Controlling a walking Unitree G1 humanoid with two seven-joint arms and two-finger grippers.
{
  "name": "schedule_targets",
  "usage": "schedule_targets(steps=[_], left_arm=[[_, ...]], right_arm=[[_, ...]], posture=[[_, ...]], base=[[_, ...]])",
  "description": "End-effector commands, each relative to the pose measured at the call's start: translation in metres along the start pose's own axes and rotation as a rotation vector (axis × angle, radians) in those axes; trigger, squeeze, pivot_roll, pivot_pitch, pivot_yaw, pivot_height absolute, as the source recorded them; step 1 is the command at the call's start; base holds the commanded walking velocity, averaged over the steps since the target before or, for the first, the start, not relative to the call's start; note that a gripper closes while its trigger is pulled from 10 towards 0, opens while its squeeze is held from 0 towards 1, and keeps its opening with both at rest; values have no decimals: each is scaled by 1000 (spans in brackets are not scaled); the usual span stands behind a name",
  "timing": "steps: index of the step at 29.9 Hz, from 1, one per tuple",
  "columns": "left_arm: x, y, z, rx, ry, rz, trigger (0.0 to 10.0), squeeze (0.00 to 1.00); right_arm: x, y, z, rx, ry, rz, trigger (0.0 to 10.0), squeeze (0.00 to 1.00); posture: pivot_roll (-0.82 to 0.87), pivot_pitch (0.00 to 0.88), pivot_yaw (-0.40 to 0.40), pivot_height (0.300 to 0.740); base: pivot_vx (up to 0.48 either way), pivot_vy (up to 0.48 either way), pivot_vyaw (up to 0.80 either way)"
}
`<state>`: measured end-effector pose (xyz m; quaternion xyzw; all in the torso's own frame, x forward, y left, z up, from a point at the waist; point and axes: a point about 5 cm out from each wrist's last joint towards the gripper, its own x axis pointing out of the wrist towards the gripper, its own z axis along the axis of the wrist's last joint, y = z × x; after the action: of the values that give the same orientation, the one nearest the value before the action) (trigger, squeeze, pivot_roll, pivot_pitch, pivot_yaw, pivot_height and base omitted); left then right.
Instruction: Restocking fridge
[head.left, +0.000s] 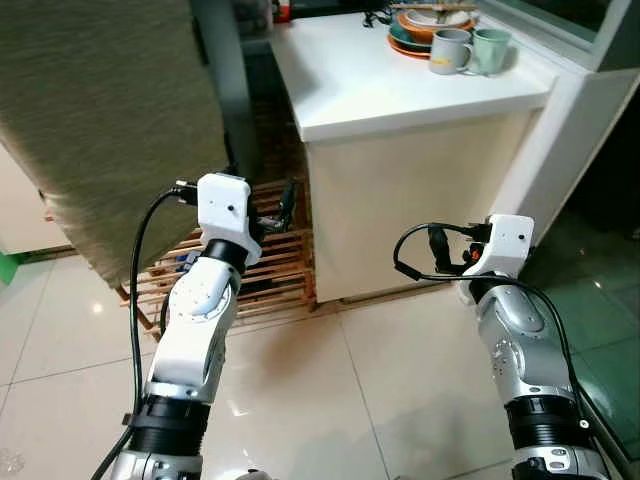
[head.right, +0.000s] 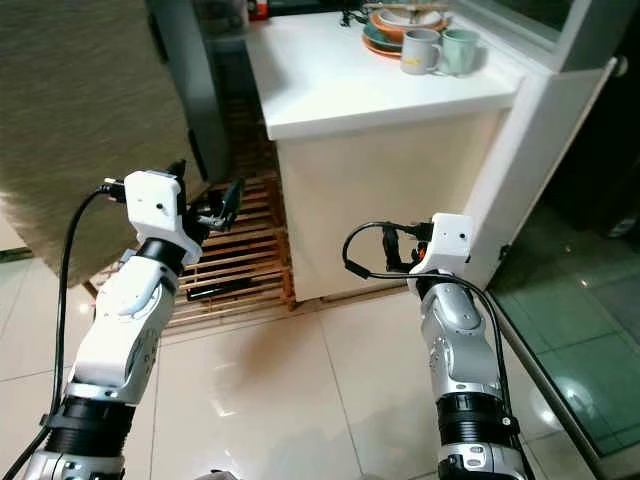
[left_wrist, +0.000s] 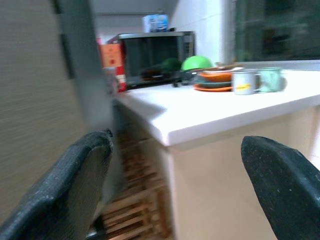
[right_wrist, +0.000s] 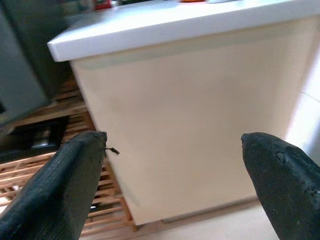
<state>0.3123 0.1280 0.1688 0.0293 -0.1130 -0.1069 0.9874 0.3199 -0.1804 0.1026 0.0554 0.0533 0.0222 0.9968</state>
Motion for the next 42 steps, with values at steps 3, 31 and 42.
schedule_targets(steps=[3, 31, 42], left_arm=[[-1, 9, -7, -24, 41, 56, 10000, 0], [-18, 37, -27, -16, 155, 209, 10000, 0], [-16, 39, -31, -6, 178, 206, 10000, 0]], right_arm=[[10, 18, 7, -25, -25, 68, 10000, 0], [9, 32, -4, -103, -12, 172, 10000, 0], [13, 33, -6, -101, -4, 154, 10000, 0]], posture=[[-84, 0, 66, 740], [-48, 0, 32, 740], [-41, 0, 38, 740]], base=[[379, 295, 435], [153, 43, 186], [480, 0, 607]])
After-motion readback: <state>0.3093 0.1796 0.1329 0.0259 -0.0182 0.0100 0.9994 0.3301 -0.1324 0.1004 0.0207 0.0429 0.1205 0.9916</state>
